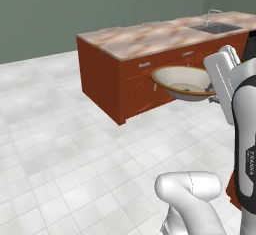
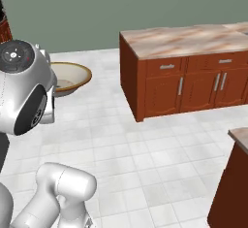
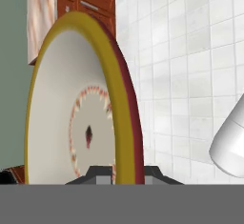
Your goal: Pick up the bowls from the cabinet and place each bowl in front of a stool on the dining counter.
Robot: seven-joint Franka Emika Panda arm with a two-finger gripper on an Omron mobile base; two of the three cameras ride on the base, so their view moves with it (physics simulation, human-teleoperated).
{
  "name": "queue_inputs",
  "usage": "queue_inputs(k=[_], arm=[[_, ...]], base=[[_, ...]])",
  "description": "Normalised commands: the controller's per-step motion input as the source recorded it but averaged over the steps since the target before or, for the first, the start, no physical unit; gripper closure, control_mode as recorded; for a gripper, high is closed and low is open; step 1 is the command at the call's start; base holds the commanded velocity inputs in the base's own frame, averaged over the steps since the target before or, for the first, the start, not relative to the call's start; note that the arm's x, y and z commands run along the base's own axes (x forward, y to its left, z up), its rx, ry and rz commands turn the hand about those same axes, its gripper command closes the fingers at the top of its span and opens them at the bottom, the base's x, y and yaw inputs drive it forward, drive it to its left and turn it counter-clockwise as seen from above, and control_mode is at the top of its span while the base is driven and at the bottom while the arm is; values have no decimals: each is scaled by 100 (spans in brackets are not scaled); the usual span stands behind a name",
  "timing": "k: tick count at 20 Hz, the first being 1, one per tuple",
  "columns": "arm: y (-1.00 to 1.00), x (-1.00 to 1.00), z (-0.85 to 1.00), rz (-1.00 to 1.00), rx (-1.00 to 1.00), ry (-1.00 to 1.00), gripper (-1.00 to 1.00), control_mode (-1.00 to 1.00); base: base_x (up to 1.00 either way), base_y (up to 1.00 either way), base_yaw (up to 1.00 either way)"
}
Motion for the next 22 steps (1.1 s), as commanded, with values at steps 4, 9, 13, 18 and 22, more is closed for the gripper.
queue_inputs(k=[4,9,13,18,22], arm=[[0,0,0,0,0,0,100,100],[0,0,0,0,0,0,100,100],[0,0,0,0,0,0,100,100],[0,0,0,0,0,0,100,100],[0,0,0,0,0,0,100,100]], base=[[100,0,0],[100,7,0],[100,41,0],[100,77,0],[100,86,0]])
